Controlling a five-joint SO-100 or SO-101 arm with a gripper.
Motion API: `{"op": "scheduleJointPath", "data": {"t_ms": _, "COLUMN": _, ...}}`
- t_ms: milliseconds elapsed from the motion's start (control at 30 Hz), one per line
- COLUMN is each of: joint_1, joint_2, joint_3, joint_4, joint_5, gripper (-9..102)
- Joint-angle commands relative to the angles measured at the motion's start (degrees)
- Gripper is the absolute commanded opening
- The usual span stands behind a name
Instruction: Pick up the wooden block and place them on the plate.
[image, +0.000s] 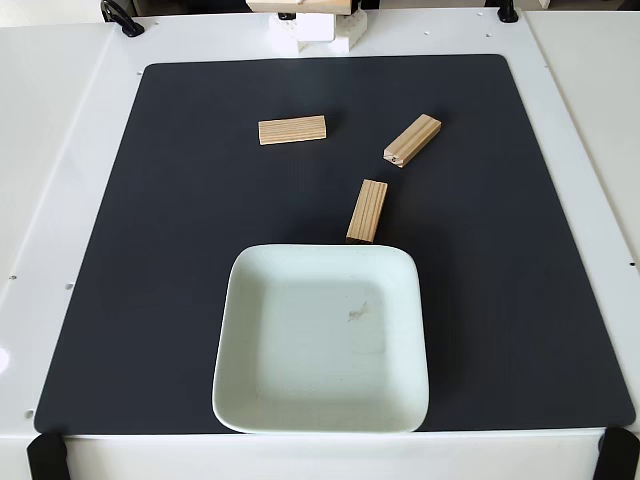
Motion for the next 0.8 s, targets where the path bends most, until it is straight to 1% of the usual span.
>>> {"op": "scheduleJointPath", "data": {"t_ms": 0, "joint_1": -0.5, "joint_2": -13.4, "joint_3": -14.2, "joint_4": -0.4, "joint_5": -3.1, "gripper": 0}}
{"op": "scheduleJointPath", "data": {"t_ms": 267, "joint_1": -2.1, "joint_2": -49.7, "joint_3": -49.3, "joint_4": -0.4, "joint_5": -7.0, "gripper": 0}}
{"op": "scheduleJointPath", "data": {"t_ms": 433, "joint_1": -3.5, "joint_2": -69.4, "joint_3": -70.5, "joint_4": -0.4, "joint_5": -7.3, "gripper": 0}}
{"op": "scheduleJointPath", "data": {"t_ms": 633, "joint_1": -4.5, "joint_2": -89.5, "joint_3": -93.2, "joint_4": -0.5, "joint_5": -6.9, "gripper": 0}}
{"op": "scheduleJointPath", "data": {"t_ms": 767, "joint_1": -4.1, "joint_2": -98.6, "joint_3": -103.0, "joint_4": -0.6, "joint_5": -6.6, "gripper": 0}}
